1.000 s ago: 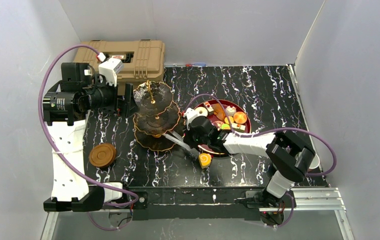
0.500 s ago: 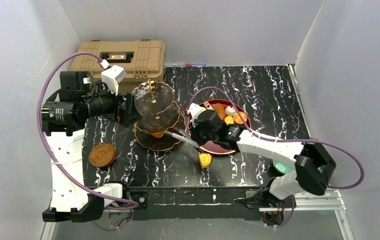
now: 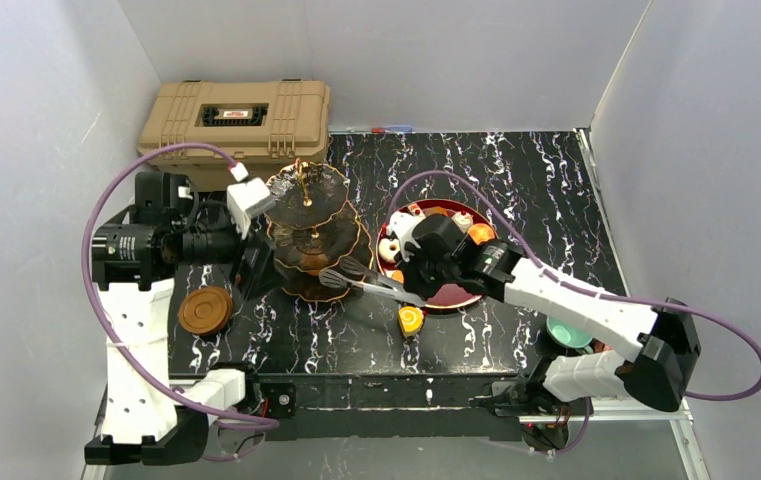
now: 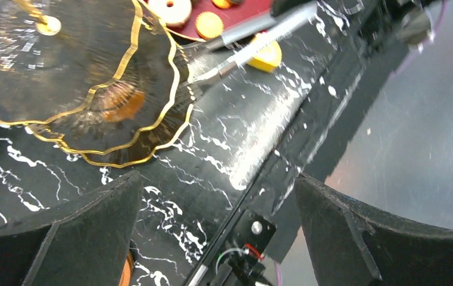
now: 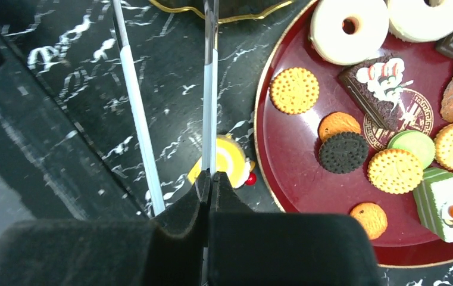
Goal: Serve the afternoon tea
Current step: Pick up the clamp from the desert table.
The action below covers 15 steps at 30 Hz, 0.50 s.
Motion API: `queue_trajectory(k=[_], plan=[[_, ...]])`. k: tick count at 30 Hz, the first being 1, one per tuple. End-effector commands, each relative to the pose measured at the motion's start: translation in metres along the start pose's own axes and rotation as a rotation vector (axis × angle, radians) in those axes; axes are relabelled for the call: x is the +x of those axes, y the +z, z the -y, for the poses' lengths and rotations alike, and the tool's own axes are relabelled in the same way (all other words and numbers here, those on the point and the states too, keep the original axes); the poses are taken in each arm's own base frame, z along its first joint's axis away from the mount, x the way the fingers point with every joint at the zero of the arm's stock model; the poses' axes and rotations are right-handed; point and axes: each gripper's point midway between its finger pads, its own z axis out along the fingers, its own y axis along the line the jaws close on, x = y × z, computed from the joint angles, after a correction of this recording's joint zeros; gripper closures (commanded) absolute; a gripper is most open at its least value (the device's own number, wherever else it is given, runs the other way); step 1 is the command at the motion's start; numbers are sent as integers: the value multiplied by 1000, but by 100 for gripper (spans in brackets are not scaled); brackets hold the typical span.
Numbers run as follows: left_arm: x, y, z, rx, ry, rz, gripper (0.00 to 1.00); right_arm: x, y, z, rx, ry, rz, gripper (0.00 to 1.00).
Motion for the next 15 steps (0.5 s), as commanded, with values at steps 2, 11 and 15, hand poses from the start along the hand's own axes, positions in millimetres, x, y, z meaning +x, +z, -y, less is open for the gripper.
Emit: queue_trajectory(k=[2,11,15], plan=[[26,-2,44,196,260,27,4,-42,-60,-30,-157,-65,58,99],[49,7,58,264,476,48,5,-76,-96,-71,-374,-87,124,99],[59,14,63,319,465,14,8,-93,-99,-84,-446,-103,140,99]])
